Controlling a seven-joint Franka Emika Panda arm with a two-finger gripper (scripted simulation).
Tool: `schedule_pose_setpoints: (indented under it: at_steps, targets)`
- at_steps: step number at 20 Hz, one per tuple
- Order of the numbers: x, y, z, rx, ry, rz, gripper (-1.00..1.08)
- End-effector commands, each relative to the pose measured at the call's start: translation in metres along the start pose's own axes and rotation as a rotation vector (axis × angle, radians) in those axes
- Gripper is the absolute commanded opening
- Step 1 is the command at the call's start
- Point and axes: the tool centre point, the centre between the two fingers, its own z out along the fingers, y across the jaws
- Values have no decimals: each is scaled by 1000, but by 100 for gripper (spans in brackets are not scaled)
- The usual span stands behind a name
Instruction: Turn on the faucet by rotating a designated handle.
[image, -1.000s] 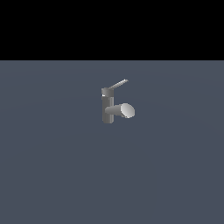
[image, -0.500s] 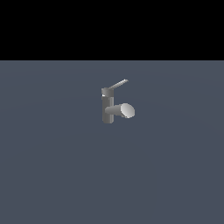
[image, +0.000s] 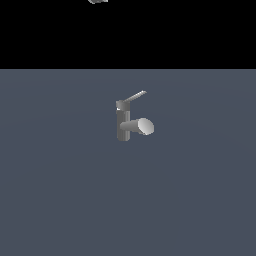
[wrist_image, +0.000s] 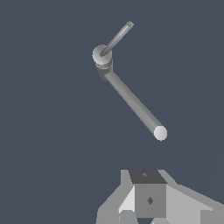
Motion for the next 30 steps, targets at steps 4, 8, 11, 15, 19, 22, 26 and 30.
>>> schedule_pose_setpoints:
  at_steps: [4,8,11,15,19,22,26,30]
  targets:
    - [35,-18,31,-2,1,127,-100]
    - [61,-28,53,-4,1,216,-100]
    - [81,-33,69,-6,1,283,-100]
    - [108,-38,90,-9,2,372,-100]
    - [136,-40,112,-13,3,462,-100]
    - [158,-40,128,-16,4,531,-100]
    - [188,-37,151,-21,5,626,-100]
    - [217,-31,172,-26,7,720,-100]
